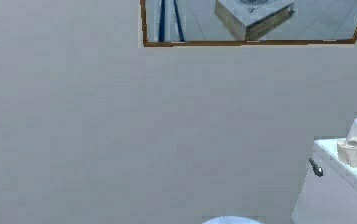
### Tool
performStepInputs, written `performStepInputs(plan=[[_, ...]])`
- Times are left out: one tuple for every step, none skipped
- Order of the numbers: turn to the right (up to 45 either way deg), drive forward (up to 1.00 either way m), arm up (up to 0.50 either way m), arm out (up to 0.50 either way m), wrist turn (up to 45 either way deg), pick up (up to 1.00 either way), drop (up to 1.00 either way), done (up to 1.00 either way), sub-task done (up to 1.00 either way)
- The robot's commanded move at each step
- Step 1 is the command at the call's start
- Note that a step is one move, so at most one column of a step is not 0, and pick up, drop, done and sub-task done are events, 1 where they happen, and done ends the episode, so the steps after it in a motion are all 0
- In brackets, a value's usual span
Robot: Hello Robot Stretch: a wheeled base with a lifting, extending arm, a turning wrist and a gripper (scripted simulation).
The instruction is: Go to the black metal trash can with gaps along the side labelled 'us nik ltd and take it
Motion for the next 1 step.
performStepInputs(plan=[[0.0, 0.0, 0.0, 0.0, 45.0, 0.0, 0.0, 0.0, 0.0]])
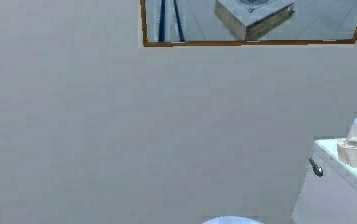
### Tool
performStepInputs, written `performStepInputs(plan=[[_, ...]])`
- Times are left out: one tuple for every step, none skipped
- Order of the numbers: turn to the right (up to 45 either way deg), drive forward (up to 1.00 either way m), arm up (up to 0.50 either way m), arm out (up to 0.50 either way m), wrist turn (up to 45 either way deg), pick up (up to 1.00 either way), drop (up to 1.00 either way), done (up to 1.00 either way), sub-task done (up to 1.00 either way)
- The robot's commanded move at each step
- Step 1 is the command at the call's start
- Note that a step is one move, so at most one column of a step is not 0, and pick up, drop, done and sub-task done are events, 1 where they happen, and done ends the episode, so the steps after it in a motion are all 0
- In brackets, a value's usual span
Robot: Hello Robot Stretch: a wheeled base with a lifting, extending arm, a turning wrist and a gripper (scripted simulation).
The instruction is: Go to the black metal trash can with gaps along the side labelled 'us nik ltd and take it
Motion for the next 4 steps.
performStepInputs(plan=[[0.0, 0.0, 0.0, 0.0, 45.0, 0.0, 0.0, 0.0, 0.0], [0.0, 0.0, 0.0, 0.0, 45.0, 0.0, 0.0, 0.0, 0.0], [0.0, 0.0, 0.0, 0.0, 3.0, 0.0, 0.0, 0.0, 0.0], [0.0, 0.0, -0.3, 0.0, 0.0, 0.0, 0.0, 0.0, 0.0]])
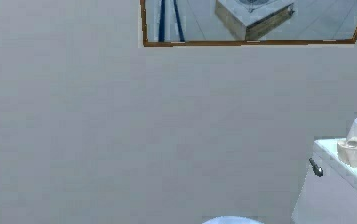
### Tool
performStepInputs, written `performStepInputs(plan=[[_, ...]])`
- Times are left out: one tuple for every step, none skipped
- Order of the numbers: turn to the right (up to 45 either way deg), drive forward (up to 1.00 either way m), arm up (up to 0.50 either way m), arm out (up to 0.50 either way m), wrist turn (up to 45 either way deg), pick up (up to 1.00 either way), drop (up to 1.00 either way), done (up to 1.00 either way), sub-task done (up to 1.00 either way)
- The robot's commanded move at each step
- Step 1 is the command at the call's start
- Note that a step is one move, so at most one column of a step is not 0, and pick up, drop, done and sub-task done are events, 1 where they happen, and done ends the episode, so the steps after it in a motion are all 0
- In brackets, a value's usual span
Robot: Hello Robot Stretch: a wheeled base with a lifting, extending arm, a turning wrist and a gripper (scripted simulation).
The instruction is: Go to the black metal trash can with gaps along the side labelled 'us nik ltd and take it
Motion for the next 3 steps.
performStepInputs(plan=[[0.0, 0.0, 0.0, 0.0, 0.0, 1.0, 0.0, 0.0, 0.0], [0.0, 0.0, 0.1, 0.0, 0.0, 0.0, 0.0, 0.0, 0.0], [0.0, 0.0, 0.0, 0.0, 0.0, 0.0, 0.0, 1.0, 0.0]])
